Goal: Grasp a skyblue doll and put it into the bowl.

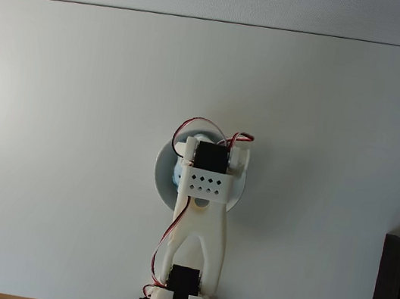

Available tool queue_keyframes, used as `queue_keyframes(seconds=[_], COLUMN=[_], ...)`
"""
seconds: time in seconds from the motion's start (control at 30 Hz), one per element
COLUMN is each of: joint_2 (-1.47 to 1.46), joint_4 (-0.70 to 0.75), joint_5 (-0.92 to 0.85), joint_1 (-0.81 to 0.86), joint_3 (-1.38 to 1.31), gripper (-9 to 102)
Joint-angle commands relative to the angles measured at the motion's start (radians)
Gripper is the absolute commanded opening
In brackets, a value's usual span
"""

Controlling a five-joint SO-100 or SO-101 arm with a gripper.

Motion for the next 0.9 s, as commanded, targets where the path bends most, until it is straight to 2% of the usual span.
queue_keyframes(seconds=[0.0, 0.17, 0.43, 0.73, 0.87], joint_2=[0.023, 0.172, 0.687, 1.088, 1.284], joint_4=[0.066, 0.064, 0.067, 0.064, 0.055], joint_5=[0.006, 0.005, 0.006, 0.018, 0.117], joint_1=[-0.006, -0.011, -0.017, -0.017, -0.017], joint_3=[-0.021, -0.118, -0.164, 0.189, 0.379], gripper=[47, 47, 47, 47, 47])
